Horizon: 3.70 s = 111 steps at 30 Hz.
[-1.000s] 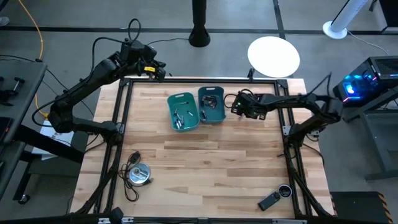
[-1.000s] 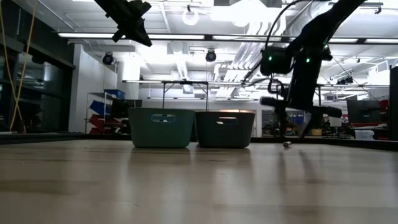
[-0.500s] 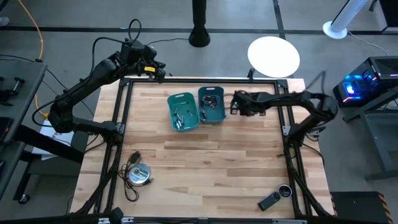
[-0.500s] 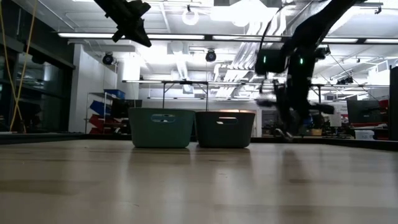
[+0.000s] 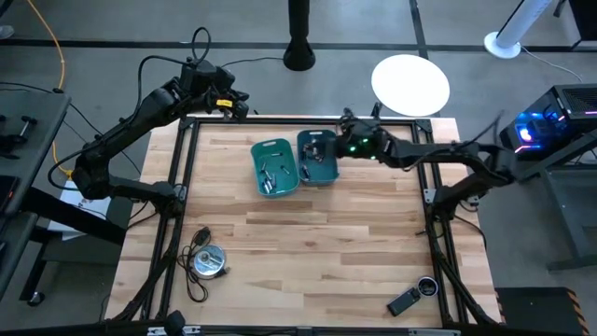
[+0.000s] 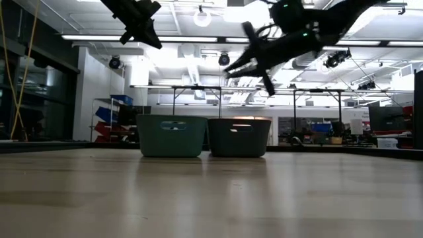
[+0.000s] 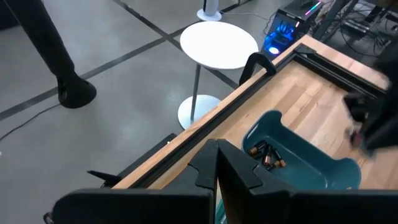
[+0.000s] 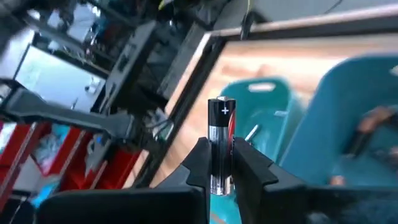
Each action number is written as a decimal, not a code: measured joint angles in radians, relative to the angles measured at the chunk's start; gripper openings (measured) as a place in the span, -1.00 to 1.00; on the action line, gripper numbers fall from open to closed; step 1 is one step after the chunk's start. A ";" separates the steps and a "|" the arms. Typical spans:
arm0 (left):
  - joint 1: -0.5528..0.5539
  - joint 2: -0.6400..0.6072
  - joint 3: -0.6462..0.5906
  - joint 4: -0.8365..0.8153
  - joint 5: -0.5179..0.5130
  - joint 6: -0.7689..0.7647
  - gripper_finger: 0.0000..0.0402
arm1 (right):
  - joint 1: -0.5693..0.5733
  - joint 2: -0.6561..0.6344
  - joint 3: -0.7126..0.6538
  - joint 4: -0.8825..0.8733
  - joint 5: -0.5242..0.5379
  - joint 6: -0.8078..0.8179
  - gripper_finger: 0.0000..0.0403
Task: Sort batteries
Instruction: Put the silver battery into the green bin, then put the black battery into the blue bin
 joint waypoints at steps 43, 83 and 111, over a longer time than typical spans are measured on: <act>-0.011 0.000 0.000 0.054 -0.012 0.037 -1.00 | 0.320 -0.283 -0.175 -1.554 -0.280 -0.275 -0.18; -0.011 0.000 0.000 0.067 -0.016 0.000 -1.00 | 0.550 0.239 -0.128 -1.581 -0.198 -0.380 -0.42; -0.011 0.000 0.000 0.077 -0.014 0.052 -1.00 | 0.556 0.303 -0.108 -1.566 -0.375 -0.391 -1.00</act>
